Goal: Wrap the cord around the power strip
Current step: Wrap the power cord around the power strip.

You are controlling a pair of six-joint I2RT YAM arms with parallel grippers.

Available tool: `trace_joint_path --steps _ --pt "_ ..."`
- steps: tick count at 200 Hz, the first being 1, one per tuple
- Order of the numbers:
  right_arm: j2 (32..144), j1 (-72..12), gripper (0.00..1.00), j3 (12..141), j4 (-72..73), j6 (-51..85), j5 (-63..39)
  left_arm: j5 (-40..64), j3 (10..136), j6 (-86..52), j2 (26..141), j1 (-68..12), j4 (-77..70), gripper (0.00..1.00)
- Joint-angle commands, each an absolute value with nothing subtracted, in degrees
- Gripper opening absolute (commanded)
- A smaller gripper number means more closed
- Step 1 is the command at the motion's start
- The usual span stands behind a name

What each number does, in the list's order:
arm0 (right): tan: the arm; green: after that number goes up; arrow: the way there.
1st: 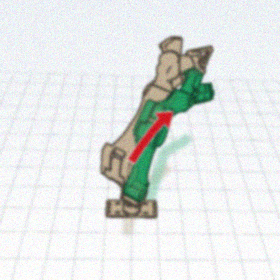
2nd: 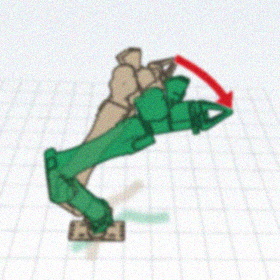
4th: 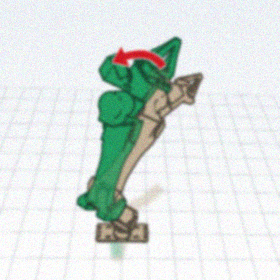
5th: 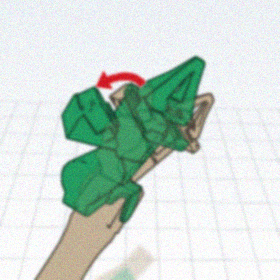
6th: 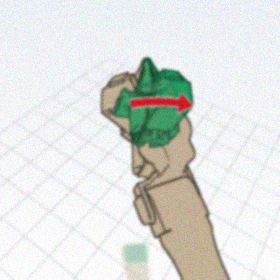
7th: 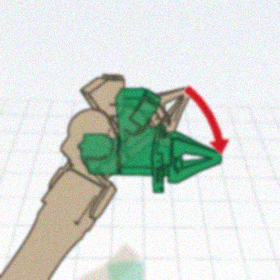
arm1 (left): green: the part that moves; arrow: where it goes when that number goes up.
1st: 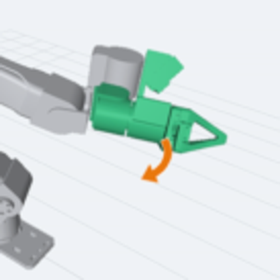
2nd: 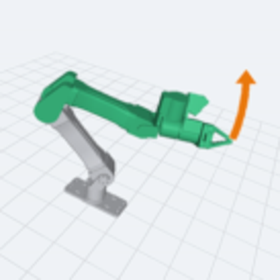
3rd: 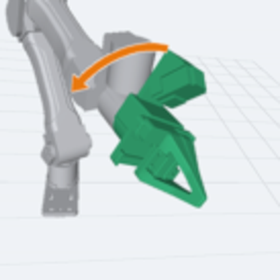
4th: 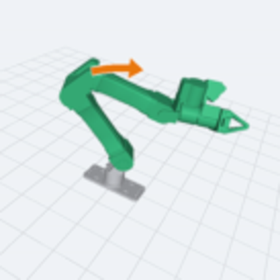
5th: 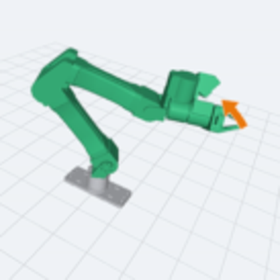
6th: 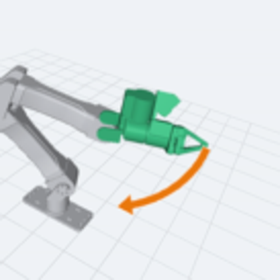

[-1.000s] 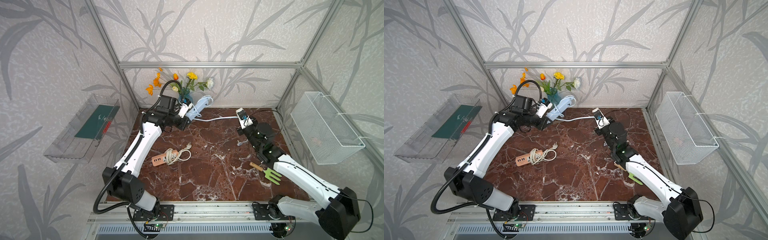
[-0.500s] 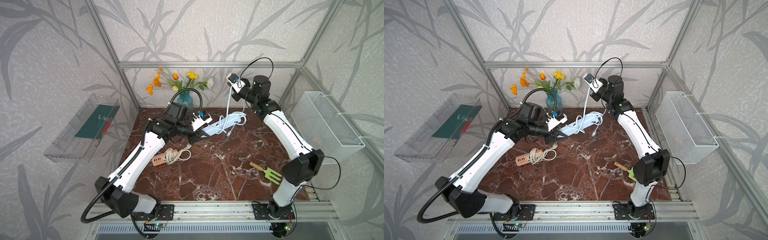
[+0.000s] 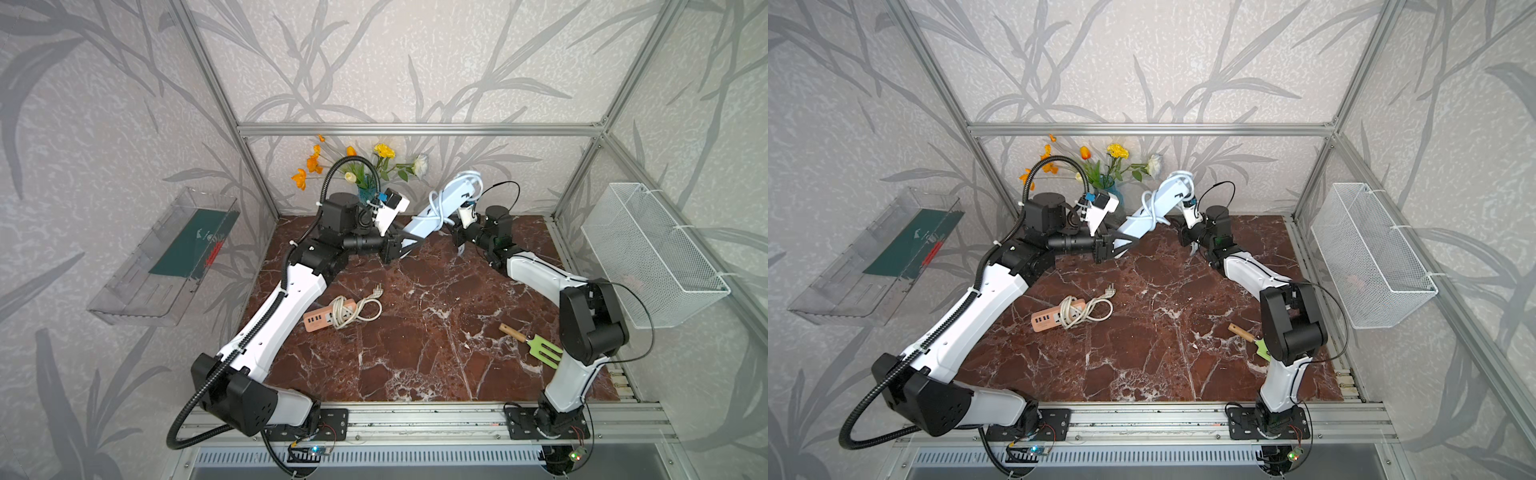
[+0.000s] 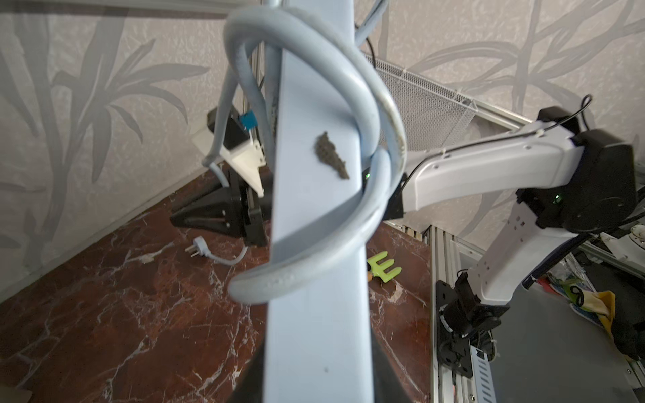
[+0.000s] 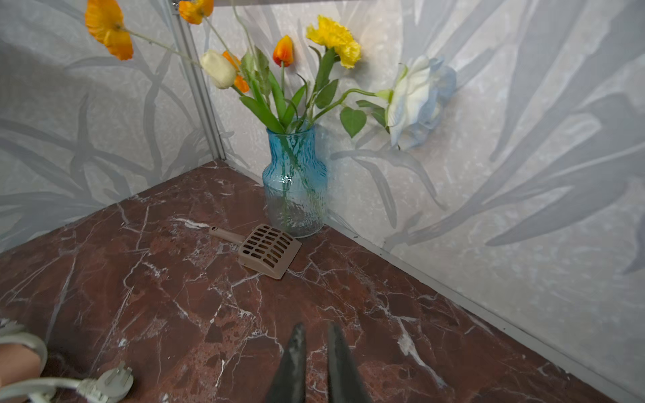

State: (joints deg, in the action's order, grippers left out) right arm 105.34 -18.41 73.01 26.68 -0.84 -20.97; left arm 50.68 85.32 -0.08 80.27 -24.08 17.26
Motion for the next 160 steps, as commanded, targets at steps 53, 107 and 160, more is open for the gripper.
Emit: trace_joint_path --steps 53,107,160 --pt "117.6 -23.6 0.39 75.5 38.9 10.1 -5.0 50.8 94.6 3.9 77.1 -26.1 10.7 0.0" --pt "114.5 -24.7 0.0 64.0 45.4 13.0 -1.5 39.7 94.7 2.5 77.1 -23.6 8.9 0.0" --pt "82.8 -32.7 0.0 46.3 31.5 -13.2 13.5 10.0 98.3 14.8 85.8 -15.1 33.8 0.0"
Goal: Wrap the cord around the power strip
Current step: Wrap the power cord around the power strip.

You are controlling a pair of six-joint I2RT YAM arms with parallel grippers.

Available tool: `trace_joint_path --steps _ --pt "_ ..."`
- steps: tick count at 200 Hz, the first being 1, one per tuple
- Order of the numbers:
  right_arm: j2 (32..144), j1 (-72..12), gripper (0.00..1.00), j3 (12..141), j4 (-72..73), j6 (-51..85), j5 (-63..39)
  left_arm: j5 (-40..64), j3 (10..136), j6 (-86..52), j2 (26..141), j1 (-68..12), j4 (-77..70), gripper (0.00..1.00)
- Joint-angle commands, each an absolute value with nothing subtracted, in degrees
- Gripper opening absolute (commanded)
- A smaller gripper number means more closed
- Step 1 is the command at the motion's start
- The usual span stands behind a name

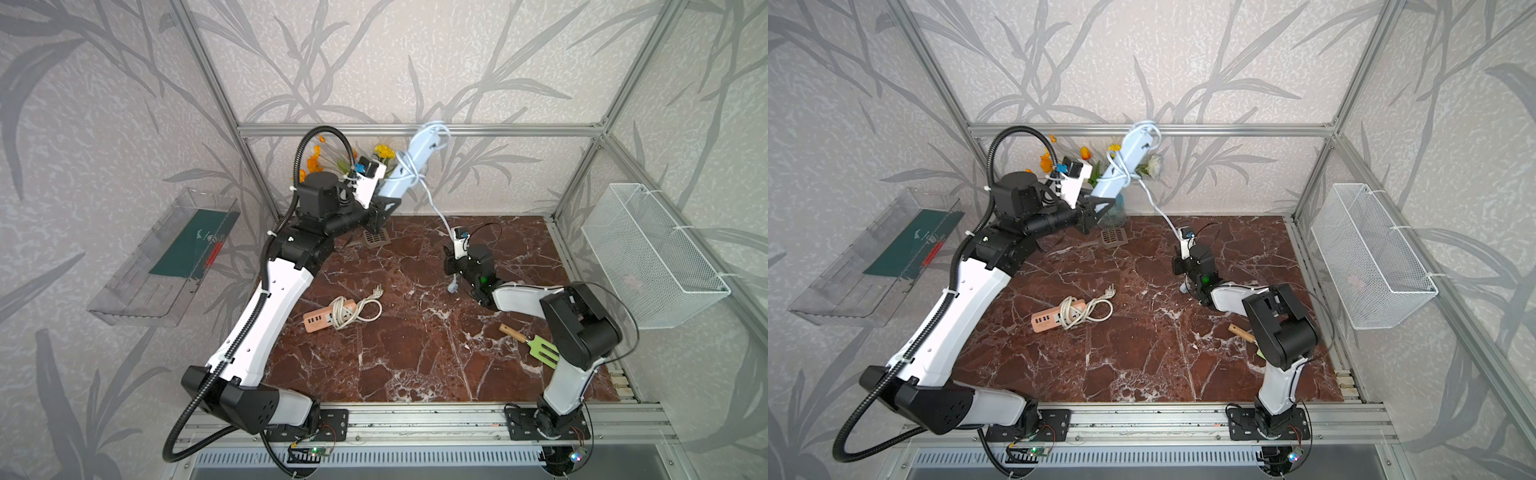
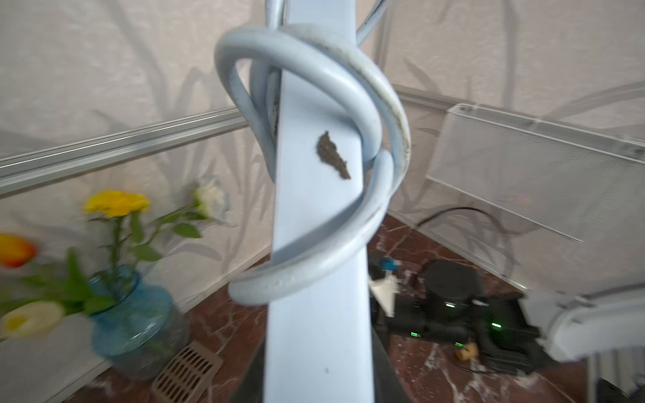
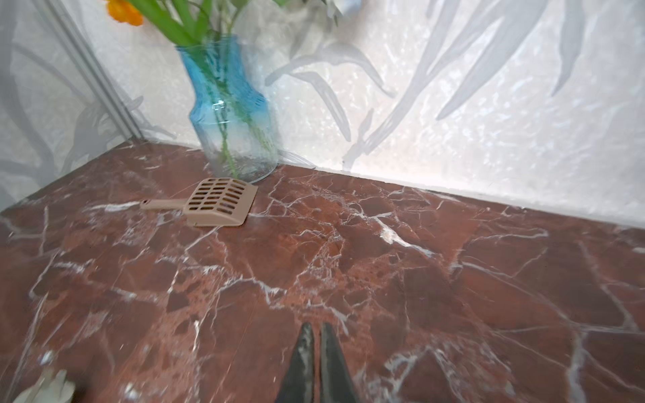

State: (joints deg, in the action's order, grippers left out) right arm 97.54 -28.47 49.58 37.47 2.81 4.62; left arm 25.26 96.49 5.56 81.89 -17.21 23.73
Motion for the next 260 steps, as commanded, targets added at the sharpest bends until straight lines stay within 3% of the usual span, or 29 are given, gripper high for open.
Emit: trace_joint_path --steps 1,28,55,99,120,150,181,216,260 --pt "82.2 -32.8 0.0 46.2 31.1 -13.6 13.6 10.0 98.2 15.0 86.0 -15.1 34.2 0.0" --pt "66.7 -33.0 0.0 50.1 22.7 -23.2 8.7 9.4 88.0 17.4 89.0 -15.2 39.0 0.0" --pt "63.6 -33.1 0.0 62.5 17.6 -27.6 0.2 12.6 83.9 19.3 90.7 -17.3 42.8 0.0" --pt "77.6 -31.8 0.0 82.7 17.0 -34.5 -5.0 34.6 82.9 31.5 88.7 -31.8 52.7 0.0" --pt "86.0 -25.6 0.0 91.6 12.1 -32.3 -10.0 45.3 82.0 32.7 85.2 -33.7 54.1 0.0" --pt "97.0 -15.9 0.0 100.9 5.0 -26.1 -19.6 51.9 82.6 33.2 80.6 -33.8 54.3 0.0" --pt "105.3 -12.3 0.0 99.2 7.7 -14.6 -28.1 56.3 81.2 24.8 76.2 -33.2 37.3 0.0" --pt "108.2 -14.6 0.0 86.1 17.1 -5.0 -19.8 55.8 78.5 5.3 75.5 -27.0 5.6 0.0" --pt "109.8 -16.1 0.0 72.6 25.4 6.5 -11.4 39.4 82.3 6.3 80.4 -23.1 3.3 0.0"
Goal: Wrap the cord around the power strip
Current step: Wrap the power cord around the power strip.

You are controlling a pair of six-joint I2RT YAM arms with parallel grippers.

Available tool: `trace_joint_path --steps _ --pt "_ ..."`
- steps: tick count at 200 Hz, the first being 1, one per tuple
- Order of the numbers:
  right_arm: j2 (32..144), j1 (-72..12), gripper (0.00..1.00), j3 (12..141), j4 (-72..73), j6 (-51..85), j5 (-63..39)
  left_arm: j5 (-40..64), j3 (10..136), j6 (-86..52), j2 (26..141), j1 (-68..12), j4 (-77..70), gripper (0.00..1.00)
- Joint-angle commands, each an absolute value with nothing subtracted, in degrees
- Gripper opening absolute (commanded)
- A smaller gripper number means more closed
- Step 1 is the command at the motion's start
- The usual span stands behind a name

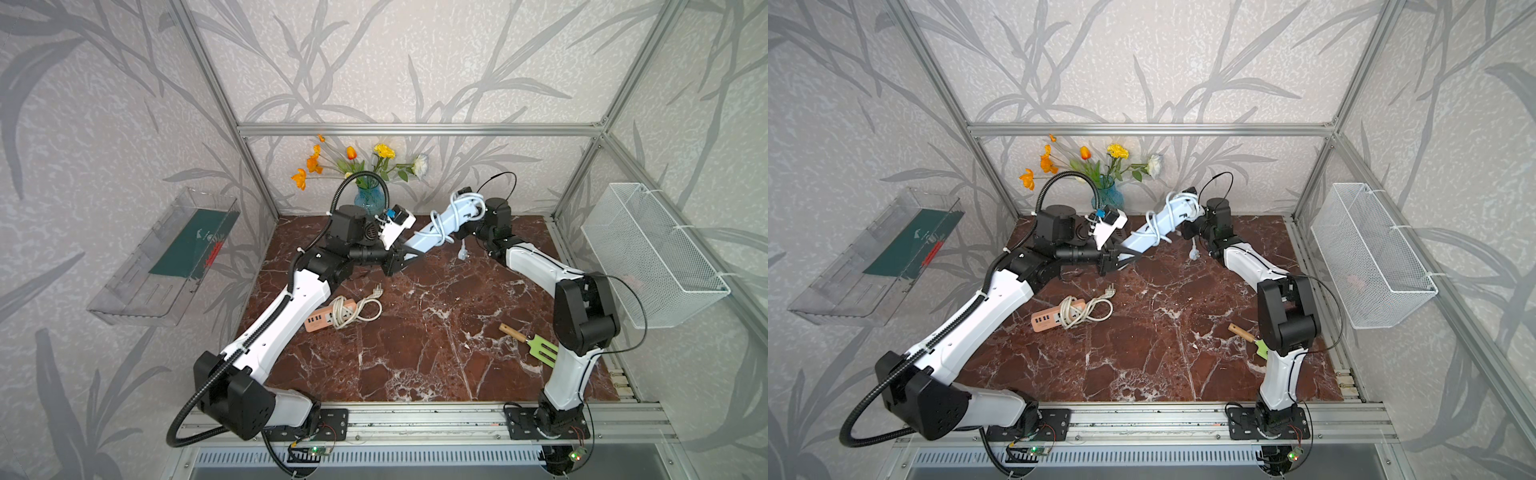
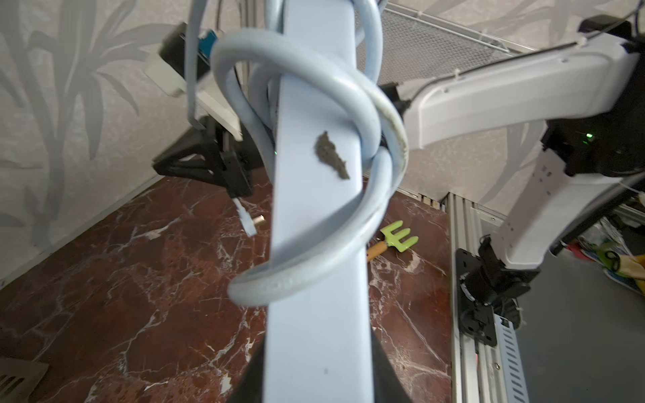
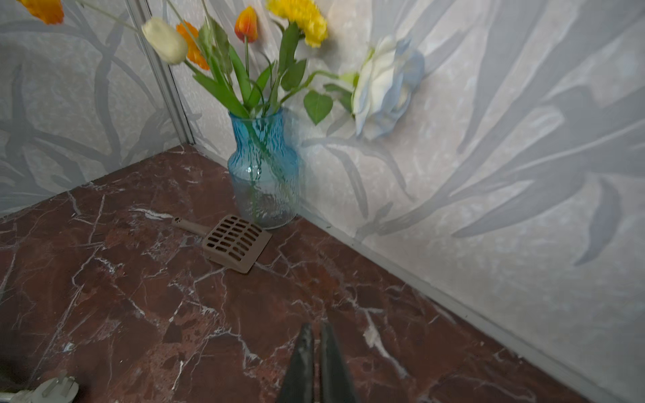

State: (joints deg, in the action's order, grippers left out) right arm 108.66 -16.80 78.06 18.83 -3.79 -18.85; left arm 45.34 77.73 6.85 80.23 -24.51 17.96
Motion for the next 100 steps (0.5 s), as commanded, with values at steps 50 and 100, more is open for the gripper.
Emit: trace_joint_path --steps 50,100 --pt "102.2 -20.5 0.0 61.7 23.3 4.8 -8.6 18.7 81.2 4.1 83.9 -18.5 3.5 0.0" --pt "92.1 -34.5 0.0 61.0 3.0 -18.3 -2.0 13.7 86.3 2.1 90.8 -14.3 16.3 0.0"
